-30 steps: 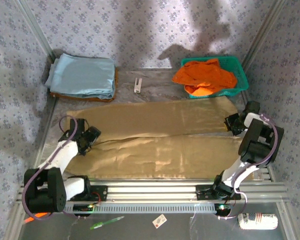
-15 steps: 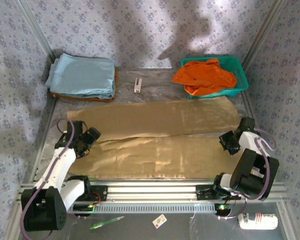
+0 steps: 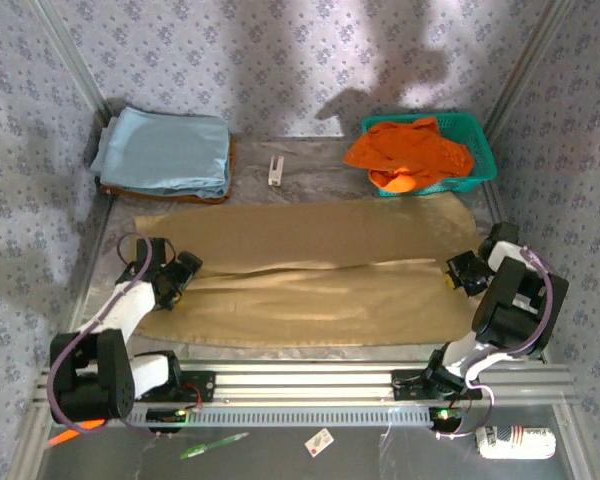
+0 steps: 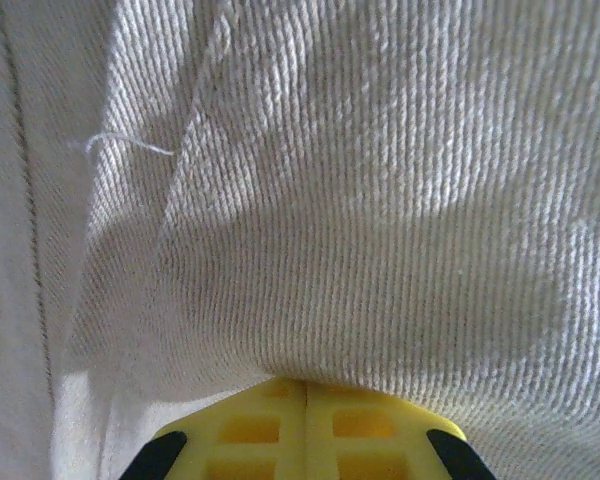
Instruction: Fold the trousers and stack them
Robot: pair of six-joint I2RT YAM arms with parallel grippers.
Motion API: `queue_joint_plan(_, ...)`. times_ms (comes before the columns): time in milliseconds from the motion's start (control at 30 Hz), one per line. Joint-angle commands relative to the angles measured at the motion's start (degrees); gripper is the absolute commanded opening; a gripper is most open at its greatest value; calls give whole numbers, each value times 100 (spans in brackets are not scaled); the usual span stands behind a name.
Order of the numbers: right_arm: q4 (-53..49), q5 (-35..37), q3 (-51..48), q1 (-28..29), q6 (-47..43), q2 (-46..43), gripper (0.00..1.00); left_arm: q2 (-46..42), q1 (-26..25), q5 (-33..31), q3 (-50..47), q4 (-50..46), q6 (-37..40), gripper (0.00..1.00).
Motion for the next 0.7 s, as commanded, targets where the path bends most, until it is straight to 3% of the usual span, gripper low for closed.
queue_joint_plan(0,-57,350,280,-11,64,130,0,311,195,70,85,-49,14,95)
queue_joint_plan(300,-259,205,736,111,-37,2,0,-469,204,-44,170,-708,-67,95)
queue_joint_plan(500,-696,153,603,537,-135,-1039,2,-1157,318,-248,624,-1583,121,97)
queue_joint_plan(667,-1100,83,402,962,-202,-2077,10,-1753,520,-146,1130,-2174,318,97)
